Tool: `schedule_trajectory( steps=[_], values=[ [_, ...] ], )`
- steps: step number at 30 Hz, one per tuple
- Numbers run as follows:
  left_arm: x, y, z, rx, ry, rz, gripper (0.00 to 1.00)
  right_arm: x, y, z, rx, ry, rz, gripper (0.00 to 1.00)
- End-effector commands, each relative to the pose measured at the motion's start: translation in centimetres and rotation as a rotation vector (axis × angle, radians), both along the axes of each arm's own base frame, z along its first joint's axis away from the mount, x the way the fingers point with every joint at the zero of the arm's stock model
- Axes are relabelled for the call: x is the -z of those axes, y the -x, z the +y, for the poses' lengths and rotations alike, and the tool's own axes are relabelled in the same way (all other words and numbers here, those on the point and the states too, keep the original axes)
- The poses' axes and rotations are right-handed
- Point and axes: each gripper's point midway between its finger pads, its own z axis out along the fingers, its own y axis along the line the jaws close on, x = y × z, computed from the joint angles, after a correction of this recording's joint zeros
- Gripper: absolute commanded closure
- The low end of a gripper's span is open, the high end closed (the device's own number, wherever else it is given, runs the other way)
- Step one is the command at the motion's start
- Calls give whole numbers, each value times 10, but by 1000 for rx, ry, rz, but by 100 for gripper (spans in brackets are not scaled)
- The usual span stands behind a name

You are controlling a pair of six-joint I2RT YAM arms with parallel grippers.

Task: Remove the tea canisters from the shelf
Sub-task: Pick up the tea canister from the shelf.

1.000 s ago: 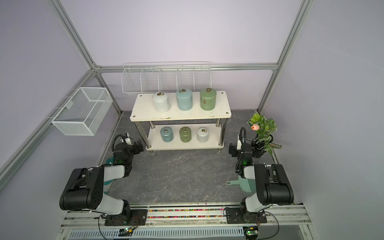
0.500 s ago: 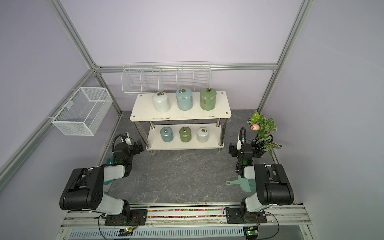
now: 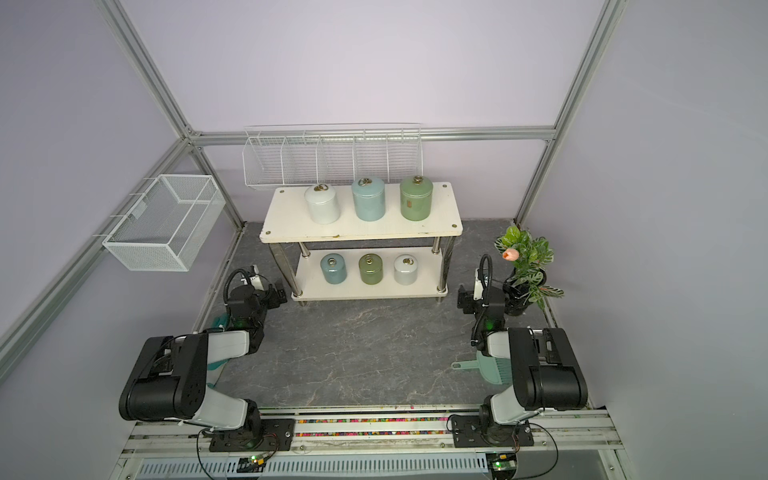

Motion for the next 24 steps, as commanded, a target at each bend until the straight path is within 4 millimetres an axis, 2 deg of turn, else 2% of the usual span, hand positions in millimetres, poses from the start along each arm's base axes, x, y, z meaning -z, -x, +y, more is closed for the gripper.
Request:
schedule_trajectory(
  steps=[1,10,18,24],
  values=[
    [-4,-6,-3,16,-11,-12,0,-8,-7,0,-14,5,-28,11],
    [-28,0,9,-56,-19,8,0,-10,-8,2,-23,9,-27,11],
    [-61,28,44,-288,-4,-29,0,-27,-12,-1,1,23,85,11],
    [-78,46,61,-414,26,-49,0,-46,2,-7,60,0,84,11]
  ],
)
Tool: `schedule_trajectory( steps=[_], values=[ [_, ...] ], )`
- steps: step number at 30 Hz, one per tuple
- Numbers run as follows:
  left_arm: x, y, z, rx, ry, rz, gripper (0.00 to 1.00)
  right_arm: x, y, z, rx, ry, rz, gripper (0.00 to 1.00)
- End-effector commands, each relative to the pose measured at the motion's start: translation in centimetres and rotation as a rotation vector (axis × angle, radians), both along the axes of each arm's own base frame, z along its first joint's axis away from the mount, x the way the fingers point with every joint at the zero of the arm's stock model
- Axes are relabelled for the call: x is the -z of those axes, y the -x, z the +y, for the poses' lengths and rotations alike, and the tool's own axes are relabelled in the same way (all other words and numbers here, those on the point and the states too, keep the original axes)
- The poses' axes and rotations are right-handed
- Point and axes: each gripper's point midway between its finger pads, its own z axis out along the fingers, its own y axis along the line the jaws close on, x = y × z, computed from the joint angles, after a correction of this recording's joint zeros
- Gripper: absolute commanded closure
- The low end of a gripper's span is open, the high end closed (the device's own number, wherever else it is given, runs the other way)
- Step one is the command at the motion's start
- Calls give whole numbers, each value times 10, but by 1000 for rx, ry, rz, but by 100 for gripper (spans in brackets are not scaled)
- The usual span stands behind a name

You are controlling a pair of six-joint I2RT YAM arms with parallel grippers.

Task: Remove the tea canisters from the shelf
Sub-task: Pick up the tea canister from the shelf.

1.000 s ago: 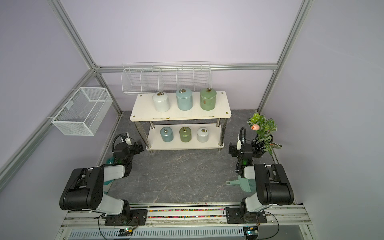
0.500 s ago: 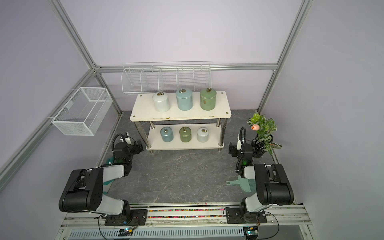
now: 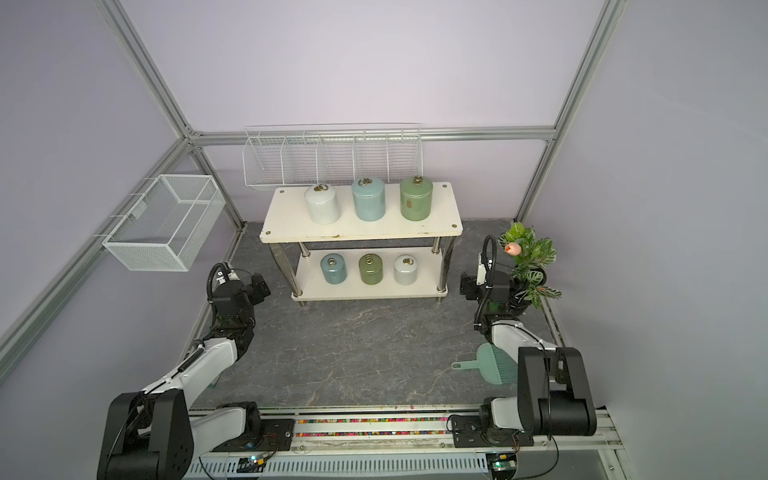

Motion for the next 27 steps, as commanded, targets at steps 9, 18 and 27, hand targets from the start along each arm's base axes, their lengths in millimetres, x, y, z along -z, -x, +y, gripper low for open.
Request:
schedule_trajectory(
  steps=[9,18,27],
  values=[
    [-24,32,20,-170,69,-59,0,-20,27,12,-6,-106,72,11],
    [-13,34,16,-197,167,-6,0,-23,43,40,-77,-242,145,11],
    [-6,45,13,-211,224,13,0,-18,82,64,-100,-355,195,11]
  ],
)
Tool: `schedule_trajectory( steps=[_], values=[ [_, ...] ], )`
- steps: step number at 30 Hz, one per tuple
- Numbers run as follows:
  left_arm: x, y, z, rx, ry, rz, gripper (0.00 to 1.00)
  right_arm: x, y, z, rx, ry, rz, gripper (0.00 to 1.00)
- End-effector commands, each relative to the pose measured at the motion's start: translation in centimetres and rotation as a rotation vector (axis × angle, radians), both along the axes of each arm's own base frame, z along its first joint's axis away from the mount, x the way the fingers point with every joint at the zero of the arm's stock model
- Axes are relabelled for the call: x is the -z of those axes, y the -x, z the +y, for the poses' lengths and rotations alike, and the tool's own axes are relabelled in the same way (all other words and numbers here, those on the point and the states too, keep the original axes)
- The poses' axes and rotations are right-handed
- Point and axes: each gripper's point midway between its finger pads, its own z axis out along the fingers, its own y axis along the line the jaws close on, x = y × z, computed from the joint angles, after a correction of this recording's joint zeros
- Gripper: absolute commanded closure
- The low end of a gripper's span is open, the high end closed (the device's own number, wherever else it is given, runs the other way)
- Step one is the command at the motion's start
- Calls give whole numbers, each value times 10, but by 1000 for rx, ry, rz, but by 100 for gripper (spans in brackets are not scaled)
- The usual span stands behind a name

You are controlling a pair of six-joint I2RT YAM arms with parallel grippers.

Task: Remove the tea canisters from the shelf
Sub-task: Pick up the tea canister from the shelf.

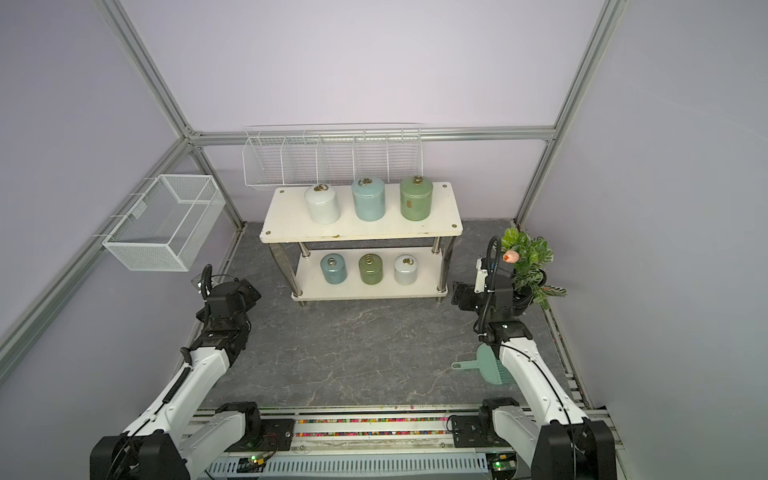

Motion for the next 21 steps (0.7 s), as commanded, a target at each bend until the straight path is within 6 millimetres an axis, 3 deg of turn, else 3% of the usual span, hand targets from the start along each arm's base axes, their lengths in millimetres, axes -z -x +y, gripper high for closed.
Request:
schedule_trajectory(
  steps=[1,7,13,17,21],
  values=[
    [-3,2,-4,-9,52,-17,0,11,23,14,-19,-70,68,11],
    [-5,2,-13,19,121,-23,0,1,59,43,-125,-98,82,11],
    [-25,9,-21,18,151,-30,0,-21,93,46,-145,-84,47,11],
    [-42,12,-28,29,141,-32,0,-43,101,46,-143,-113,-2,11],
    [-56,16,-30,39,157,-56,0,-60,95,54,-156,-134,-5,11]
  ],
)
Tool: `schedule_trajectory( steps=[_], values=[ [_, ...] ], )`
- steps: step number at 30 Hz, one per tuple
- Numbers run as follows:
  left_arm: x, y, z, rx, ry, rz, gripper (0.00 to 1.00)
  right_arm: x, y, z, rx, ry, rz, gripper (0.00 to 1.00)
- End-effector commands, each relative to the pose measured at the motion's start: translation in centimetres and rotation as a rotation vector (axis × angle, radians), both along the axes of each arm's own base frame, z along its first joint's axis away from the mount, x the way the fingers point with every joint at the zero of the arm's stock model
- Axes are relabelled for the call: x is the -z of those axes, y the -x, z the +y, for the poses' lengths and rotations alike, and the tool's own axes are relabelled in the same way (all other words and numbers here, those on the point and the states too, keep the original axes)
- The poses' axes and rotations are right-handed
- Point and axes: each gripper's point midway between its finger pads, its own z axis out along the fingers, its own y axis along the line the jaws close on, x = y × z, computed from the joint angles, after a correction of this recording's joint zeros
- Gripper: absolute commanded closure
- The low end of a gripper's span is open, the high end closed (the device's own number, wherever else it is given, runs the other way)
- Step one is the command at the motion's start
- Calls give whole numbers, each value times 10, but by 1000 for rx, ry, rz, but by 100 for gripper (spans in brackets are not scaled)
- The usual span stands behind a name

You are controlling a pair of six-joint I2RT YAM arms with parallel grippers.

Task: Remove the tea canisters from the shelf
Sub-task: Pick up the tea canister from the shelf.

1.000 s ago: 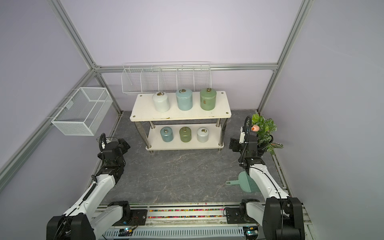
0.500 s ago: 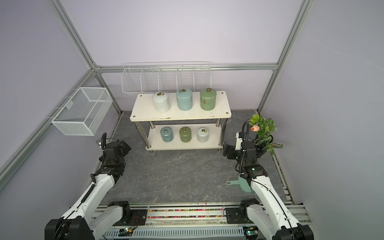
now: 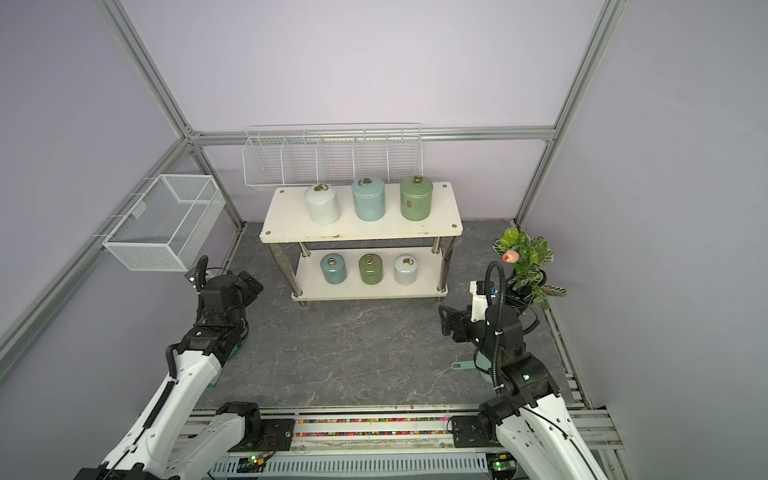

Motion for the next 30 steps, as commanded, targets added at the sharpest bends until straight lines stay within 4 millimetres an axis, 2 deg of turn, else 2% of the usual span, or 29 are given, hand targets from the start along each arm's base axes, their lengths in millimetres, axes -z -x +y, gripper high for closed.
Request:
schedule_trajectory(
  steps=[1,5,8,12,18,21,24,27,30],
  values=[
    [-7,11,3,-28,14,6,0,-14,-6,7,-6,-9,20,11],
    [-16,16,4,-16,-3,-7,0,-32,-20,22,-42,62,34,11],
    [-18,18,3,-9,-3,-7,0,-54,-28,34,-67,108,-2,11],
    [-19,17,1,3,2,-7,0,-77,-29,50,-97,195,-51,11],
    [-25,18,-3,27,12,-24,0,-96,-26,72,-174,291,-123,11],
    [-33,21,-8,63,24,-46,0,-102,-30,70,-142,348,-146,11],
    [-41,25,-15,109,36,-65,0,-119,-36,58,-55,387,-184,11],
    [-56,32,-26,183,56,-110,0,-151,-36,53,5,453,-302,11],
    [-74,34,-42,287,61,-150,0,-180,-30,57,10,458,-462,11]
  ],
)
